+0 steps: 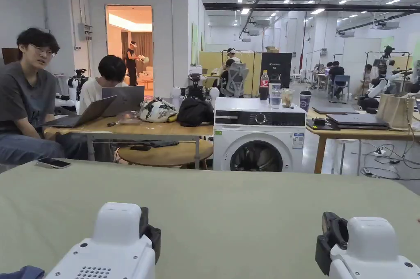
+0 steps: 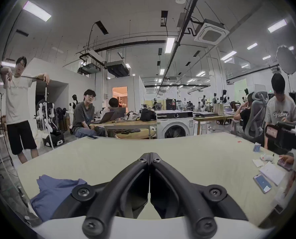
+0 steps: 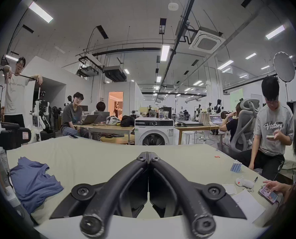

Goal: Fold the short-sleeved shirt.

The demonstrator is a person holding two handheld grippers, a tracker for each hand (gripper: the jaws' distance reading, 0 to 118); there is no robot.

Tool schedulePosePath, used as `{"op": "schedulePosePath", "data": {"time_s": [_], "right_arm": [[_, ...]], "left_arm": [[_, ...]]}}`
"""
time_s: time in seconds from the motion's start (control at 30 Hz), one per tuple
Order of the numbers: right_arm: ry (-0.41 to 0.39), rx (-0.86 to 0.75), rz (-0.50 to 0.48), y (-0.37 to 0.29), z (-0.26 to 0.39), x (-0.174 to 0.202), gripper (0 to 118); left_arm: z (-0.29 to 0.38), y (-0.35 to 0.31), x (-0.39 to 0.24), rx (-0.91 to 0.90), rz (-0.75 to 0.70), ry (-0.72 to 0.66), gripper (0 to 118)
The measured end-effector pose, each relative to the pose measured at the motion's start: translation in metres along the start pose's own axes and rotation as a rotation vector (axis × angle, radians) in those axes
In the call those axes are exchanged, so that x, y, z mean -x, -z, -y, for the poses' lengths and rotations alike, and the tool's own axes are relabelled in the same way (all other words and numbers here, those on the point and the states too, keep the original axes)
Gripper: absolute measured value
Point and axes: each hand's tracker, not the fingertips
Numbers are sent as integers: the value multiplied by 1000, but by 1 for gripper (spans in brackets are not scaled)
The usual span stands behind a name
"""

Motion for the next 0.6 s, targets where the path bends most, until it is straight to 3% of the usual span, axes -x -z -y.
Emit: {"op": "schedulePosePath", "data": {"time_s": [0.23, 0.6], "right_arm": [[-14, 9, -22, 1, 3, 13, 0], [-31, 28, -27, 1, 6, 17, 0]], "left_arm": [[0, -2, -16, -3, -5, 60, 0], [1, -9, -13, -19, 3, 13, 0]]}}
